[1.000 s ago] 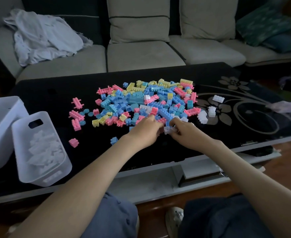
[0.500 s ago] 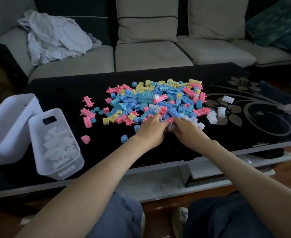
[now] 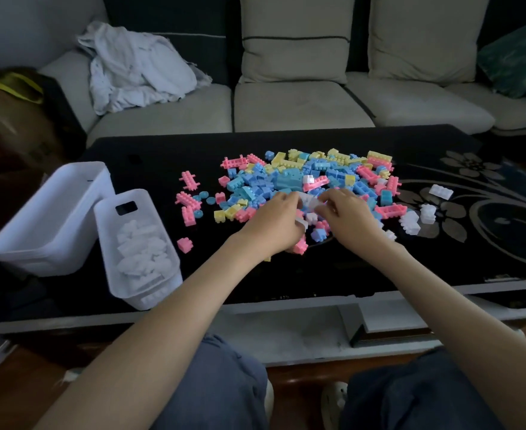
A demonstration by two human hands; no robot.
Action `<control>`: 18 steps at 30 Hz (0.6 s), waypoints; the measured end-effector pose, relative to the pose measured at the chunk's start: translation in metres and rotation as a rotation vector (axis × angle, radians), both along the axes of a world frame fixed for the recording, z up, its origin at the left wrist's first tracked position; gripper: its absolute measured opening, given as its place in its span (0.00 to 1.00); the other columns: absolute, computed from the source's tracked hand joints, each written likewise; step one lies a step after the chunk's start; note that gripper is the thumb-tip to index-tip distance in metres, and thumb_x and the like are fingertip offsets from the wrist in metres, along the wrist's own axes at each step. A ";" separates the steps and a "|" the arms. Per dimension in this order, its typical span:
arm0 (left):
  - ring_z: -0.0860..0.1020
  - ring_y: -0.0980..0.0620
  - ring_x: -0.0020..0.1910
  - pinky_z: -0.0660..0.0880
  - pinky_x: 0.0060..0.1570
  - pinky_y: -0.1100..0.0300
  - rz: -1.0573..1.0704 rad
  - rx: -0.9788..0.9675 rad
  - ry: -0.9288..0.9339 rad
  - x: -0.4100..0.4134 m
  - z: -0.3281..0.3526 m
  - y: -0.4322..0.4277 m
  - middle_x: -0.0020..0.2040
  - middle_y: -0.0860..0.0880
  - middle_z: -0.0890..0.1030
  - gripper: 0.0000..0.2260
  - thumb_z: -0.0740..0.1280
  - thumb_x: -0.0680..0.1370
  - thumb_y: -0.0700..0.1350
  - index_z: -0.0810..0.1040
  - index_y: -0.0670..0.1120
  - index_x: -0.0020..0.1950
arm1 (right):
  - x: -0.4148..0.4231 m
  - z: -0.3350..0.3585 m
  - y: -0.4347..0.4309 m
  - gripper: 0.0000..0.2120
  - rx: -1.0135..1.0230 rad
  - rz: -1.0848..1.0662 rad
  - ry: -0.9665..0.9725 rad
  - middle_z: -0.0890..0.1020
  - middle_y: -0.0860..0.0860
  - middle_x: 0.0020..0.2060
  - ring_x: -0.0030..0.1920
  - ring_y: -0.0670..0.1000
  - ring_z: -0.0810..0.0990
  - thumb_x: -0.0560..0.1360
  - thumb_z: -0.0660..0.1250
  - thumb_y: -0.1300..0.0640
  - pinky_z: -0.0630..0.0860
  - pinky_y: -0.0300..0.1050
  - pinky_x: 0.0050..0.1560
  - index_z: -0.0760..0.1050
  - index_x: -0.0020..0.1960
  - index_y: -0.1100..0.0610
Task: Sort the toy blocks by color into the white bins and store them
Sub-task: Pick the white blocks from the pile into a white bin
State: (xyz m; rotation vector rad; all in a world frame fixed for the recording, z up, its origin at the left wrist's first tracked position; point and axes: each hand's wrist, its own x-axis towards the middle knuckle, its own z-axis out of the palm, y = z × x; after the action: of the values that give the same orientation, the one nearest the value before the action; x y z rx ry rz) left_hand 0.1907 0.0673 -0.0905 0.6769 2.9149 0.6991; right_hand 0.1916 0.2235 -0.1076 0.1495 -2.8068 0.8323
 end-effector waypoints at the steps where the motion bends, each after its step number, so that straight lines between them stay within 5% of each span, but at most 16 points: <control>1: 0.74 0.49 0.54 0.70 0.49 0.59 0.027 0.019 0.007 0.000 0.005 -0.011 0.62 0.45 0.72 0.15 0.62 0.78 0.42 0.69 0.43 0.65 | -0.002 0.004 -0.011 0.12 0.003 0.031 0.010 0.74 0.53 0.52 0.46 0.47 0.70 0.79 0.61 0.55 0.64 0.38 0.41 0.74 0.59 0.60; 6: 0.74 0.57 0.39 0.66 0.35 0.67 0.267 0.094 0.137 0.006 0.029 -0.093 0.47 0.51 0.78 0.08 0.64 0.78 0.44 0.76 0.46 0.56 | -0.015 0.022 -0.094 0.12 -0.066 0.275 0.018 0.75 0.51 0.49 0.47 0.48 0.74 0.78 0.62 0.54 0.67 0.37 0.41 0.74 0.59 0.57; 13: 0.77 0.52 0.51 0.74 0.54 0.56 0.572 -0.017 0.057 0.025 0.022 -0.202 0.52 0.50 0.79 0.09 0.66 0.77 0.45 0.76 0.49 0.57 | -0.005 0.013 -0.207 0.11 -0.132 0.559 0.014 0.73 0.50 0.45 0.45 0.49 0.73 0.77 0.64 0.56 0.65 0.33 0.36 0.74 0.57 0.60; 18: 0.76 0.50 0.54 0.72 0.55 0.57 0.512 -0.119 -0.113 0.033 0.017 -0.216 0.56 0.48 0.78 0.12 0.64 0.79 0.47 0.74 0.49 0.62 | 0.003 0.004 -0.222 0.26 0.156 0.700 -0.132 0.72 0.54 0.64 0.65 0.54 0.65 0.78 0.63 0.52 0.65 0.48 0.65 0.61 0.74 0.54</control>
State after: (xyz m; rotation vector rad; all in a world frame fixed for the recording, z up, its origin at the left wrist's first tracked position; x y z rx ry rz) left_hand 0.2238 -0.1485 -0.0739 -0.1289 3.0029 0.5652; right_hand 0.1947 0.0015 -0.1032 1.1895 -2.9503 0.7548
